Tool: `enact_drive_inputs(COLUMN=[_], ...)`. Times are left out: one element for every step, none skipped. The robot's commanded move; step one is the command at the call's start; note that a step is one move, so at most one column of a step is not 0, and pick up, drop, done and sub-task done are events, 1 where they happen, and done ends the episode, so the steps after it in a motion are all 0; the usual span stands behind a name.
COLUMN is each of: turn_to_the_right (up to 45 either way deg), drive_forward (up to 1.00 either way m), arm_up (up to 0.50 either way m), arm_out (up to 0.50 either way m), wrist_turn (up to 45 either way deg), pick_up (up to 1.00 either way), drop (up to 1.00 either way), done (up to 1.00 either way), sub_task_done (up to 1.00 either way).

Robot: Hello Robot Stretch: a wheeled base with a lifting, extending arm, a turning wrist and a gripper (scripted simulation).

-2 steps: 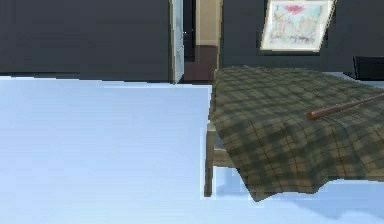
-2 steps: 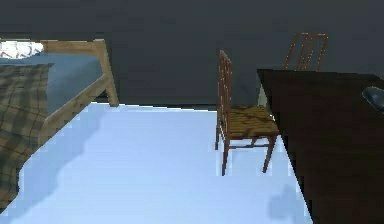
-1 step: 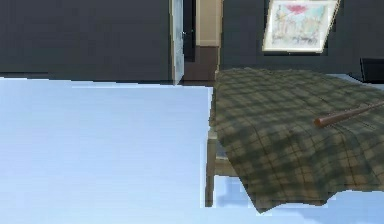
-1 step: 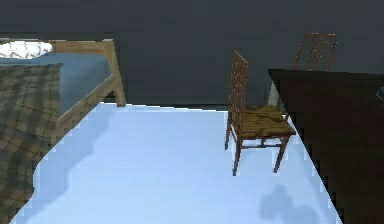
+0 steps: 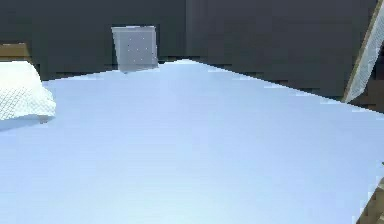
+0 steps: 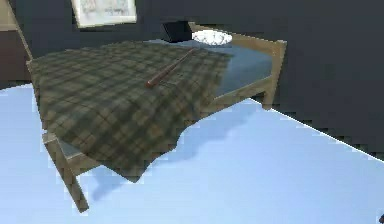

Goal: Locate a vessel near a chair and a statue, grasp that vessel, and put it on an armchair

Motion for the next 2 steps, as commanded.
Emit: enact_drive_inputs(turn_to_the_right=[-27.0,0.0], drive_forward=[0.00,0.10], arm_up=[0.00,0.00], arm_out=[0.00,0.00], wrist_turn=[0.0,0.0], pick_up=[0.00,0.00], drop=[0.00,0.00], done=[0.00,0.00], sub_task_done=[0.00,0.00])
